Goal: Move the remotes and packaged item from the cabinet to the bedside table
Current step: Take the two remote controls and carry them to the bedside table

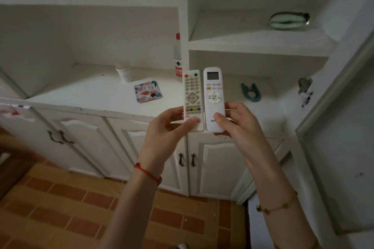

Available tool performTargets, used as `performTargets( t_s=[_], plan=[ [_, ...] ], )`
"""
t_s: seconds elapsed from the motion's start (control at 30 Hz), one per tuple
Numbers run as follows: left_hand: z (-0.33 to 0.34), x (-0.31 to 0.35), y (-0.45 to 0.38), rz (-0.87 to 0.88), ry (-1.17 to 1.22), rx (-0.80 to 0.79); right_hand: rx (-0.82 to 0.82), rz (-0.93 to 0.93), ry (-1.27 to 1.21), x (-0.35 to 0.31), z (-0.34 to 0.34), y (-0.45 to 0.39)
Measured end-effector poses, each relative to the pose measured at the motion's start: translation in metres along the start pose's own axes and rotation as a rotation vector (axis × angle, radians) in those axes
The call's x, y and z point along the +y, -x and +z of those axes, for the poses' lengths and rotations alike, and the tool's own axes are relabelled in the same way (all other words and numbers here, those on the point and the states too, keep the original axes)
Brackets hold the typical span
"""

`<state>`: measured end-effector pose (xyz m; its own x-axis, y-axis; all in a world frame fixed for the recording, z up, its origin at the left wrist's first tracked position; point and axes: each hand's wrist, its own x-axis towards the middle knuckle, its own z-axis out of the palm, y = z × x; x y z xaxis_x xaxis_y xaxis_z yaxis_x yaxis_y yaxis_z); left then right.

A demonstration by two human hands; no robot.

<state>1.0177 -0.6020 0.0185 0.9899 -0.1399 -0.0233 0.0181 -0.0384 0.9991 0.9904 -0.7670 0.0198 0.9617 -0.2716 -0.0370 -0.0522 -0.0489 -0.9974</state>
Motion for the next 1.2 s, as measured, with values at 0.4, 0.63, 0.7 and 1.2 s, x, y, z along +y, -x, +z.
performTargets(
  t_s=[0.4,0.63,0.7,1.2],
  plan=[
    [-0.053,-0.026,0.05,-0.117,0.108,0.138,-0.223,0.055,0.001,0.024,0.052,0.021],
    [-0.084,-0.04,0.084,-0.172,0.14,0.334,-0.42,0.092,0.011,0.036,0.092,0.024],
    [-0.095,-0.044,0.095,-0.188,0.164,0.4,-0.488,0.099,0.023,0.039,0.108,0.026],
    [-0.222,-0.068,0.168,-0.248,0.21,0.893,-0.967,0.116,0.112,0.05,0.293,0.061]
  ],
)
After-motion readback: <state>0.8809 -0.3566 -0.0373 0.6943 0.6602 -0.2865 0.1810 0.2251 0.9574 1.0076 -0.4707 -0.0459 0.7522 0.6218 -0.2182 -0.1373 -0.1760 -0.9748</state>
